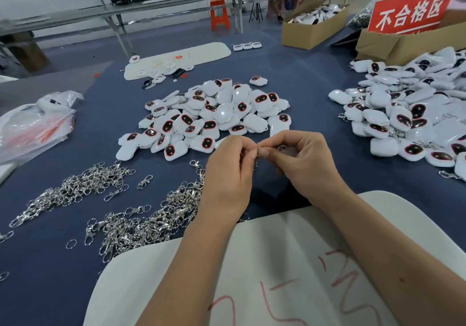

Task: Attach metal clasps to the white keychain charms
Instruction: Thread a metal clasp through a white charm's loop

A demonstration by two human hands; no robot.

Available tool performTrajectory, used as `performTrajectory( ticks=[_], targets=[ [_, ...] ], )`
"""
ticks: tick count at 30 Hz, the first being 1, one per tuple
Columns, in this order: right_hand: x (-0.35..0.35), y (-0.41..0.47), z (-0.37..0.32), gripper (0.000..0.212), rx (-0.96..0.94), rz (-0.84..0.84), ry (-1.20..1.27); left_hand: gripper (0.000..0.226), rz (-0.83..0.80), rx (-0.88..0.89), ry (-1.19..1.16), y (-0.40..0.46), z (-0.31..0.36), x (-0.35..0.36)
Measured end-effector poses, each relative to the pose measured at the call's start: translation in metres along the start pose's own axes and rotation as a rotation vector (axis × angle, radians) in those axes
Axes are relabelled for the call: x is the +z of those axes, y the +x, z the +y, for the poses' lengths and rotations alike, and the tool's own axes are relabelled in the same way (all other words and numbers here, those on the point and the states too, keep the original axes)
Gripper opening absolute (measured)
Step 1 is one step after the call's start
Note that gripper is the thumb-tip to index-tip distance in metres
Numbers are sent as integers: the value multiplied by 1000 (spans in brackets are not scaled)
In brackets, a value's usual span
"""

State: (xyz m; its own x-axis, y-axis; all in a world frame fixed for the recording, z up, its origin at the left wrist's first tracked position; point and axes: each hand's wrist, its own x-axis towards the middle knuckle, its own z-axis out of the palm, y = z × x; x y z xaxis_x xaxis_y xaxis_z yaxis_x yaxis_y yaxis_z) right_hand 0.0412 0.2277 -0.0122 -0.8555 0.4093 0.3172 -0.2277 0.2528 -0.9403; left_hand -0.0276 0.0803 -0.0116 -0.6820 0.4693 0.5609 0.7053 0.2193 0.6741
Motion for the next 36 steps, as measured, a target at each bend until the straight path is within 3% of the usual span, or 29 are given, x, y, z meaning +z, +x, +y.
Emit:
performTrajectory(
  ticks=[9, 14, 36],
  targets=[
    [0, -1, -1, 2, -1, -72, 24, 13, 10, 8, -14, 0, 2, -5],
    [-3, 0, 0, 10, 36, -107, 14, 13, 33, 34, 4, 1, 2, -5],
    [2, -4, 0, 9, -187, -14, -196, 15, -3, 53, 0, 0, 1, -10]
  ],
)
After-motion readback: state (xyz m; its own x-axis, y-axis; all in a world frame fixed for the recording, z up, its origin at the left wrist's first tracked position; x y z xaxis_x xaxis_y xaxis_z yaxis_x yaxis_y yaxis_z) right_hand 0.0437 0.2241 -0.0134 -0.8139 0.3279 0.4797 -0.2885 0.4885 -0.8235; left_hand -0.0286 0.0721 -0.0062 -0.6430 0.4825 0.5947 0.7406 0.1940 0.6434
